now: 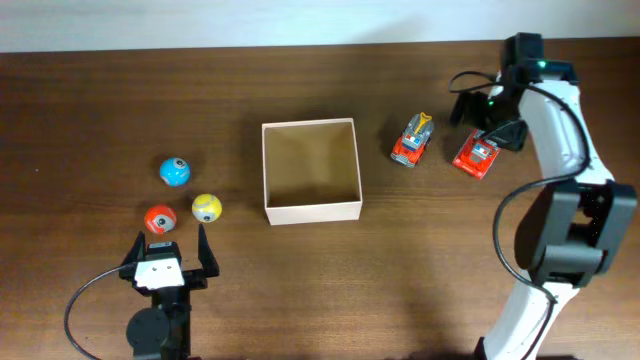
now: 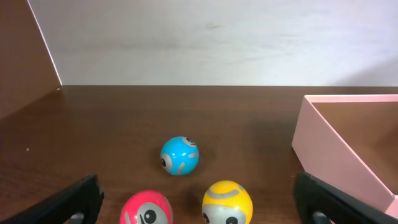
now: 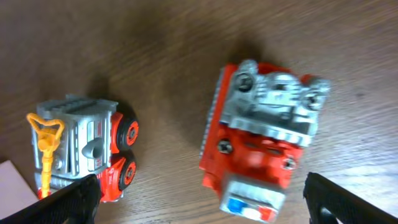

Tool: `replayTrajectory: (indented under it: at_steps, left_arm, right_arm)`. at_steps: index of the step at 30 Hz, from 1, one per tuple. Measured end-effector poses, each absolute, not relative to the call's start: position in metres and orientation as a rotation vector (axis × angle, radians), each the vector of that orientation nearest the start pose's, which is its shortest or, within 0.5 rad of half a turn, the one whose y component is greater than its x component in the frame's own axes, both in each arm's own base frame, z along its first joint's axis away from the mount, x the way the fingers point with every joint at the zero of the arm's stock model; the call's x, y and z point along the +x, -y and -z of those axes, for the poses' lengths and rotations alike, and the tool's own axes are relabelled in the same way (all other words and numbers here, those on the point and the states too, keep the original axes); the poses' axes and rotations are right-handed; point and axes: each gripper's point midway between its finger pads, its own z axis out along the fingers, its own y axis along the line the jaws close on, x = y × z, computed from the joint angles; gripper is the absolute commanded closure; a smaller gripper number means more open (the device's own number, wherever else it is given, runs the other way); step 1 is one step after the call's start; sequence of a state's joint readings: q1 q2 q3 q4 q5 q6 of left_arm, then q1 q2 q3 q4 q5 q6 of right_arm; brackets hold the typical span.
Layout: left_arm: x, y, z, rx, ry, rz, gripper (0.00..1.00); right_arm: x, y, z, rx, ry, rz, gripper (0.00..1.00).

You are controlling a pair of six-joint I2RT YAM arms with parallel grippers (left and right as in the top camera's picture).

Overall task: Pack container
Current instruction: 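Move the right gripper over the red tank-like toy car, then lower the right gripper and grasp the red tank-like car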

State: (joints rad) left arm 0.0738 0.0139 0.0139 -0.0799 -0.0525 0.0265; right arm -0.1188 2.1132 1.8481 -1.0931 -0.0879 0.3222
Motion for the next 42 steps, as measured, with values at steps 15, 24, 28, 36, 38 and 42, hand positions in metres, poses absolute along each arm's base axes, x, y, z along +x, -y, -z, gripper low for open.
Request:
replayTrajectory:
  at_steps: [15,24,28,36,38,42]
  left_arm:
    - [0.245,-0.027,-0.158,-0.079,-1.650,-0.120,0.01]
    - [0.245,-0.027,-0.158,-0.079,-1.650,-0.120,0.01]
    - [0.245,-0.027,-0.158,-0.079,-1.650,-0.120,0.01]
    - [0.245,-0.027,-0.158,-0.079,-1.650,-0.120,0.01]
    - [0.245,-0.027,-0.158,-0.079,-1.650,-0.120,0.01]
    - [0.245,-0.027,-0.158,-0.079,-1.650,-0.120,0.01]
  right_arm:
    - [0.452,0.050,-0.062,0.750,-2.917,-0.039,0.01]
    - [0.451,0.055,-0.061,0.789,-2.906,0.010,0.01]
    - [0.450,0.056,-0.056,0.792,-2.916,0.020,0.01]
    - [0.445,0.057,-0.023,0.813,-2.987,0.049,0.01]
    - [0.444,0.057,-0.019,0.816,-2.996,0.056,0.00]
    - [0.448,0.058,-0.016,0.811,-2.982,0.053,0.04]
